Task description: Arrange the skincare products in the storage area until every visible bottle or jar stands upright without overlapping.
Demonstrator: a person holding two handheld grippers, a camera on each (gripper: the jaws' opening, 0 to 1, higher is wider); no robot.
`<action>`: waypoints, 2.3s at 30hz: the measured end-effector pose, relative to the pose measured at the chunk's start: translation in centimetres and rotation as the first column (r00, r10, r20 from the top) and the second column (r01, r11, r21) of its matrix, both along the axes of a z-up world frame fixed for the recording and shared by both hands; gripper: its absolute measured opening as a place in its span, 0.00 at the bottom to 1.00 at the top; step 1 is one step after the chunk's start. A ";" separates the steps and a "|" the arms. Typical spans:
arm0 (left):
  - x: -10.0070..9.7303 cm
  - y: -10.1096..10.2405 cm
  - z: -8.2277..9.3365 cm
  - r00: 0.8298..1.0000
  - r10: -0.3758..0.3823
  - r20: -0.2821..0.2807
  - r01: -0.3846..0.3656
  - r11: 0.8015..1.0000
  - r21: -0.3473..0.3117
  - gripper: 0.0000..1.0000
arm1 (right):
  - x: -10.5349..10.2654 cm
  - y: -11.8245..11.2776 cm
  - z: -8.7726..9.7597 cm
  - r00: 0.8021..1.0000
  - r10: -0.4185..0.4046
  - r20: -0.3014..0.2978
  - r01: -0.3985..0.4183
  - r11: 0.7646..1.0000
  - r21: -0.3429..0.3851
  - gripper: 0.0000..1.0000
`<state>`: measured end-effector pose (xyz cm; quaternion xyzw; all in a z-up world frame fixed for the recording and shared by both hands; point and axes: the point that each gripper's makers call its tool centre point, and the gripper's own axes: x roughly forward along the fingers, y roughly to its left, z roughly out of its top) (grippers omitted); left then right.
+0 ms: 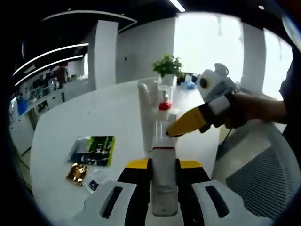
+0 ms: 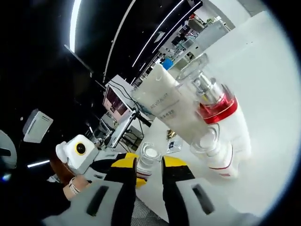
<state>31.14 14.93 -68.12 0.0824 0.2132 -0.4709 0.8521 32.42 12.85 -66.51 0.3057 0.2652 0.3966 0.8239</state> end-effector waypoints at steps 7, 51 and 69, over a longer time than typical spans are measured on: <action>0.2 0.1 -0.5 1.000 0.006 -0.005 -0.006 1.000 0.022 0.17 | -0.1 0.5 0.9 0.998 0.021 0.065 -0.021 1.000 -0.005 0.18; 0.3 1.0 -3.0 0.998 0.020 -0.055 -0.013 0.992 0.126 0.17 | -2.5 3.7 2.0 0.939 0.240 0.245 -0.213 0.968 -0.133 0.10; -0.4 0.8 -3.9 0.999 -0.040 -0.036 0.047 0.978 0.204 0.17 | -2.8 3.3 -1.9 0.930 0.318 0.185 -0.233 0.899 -0.372 0.17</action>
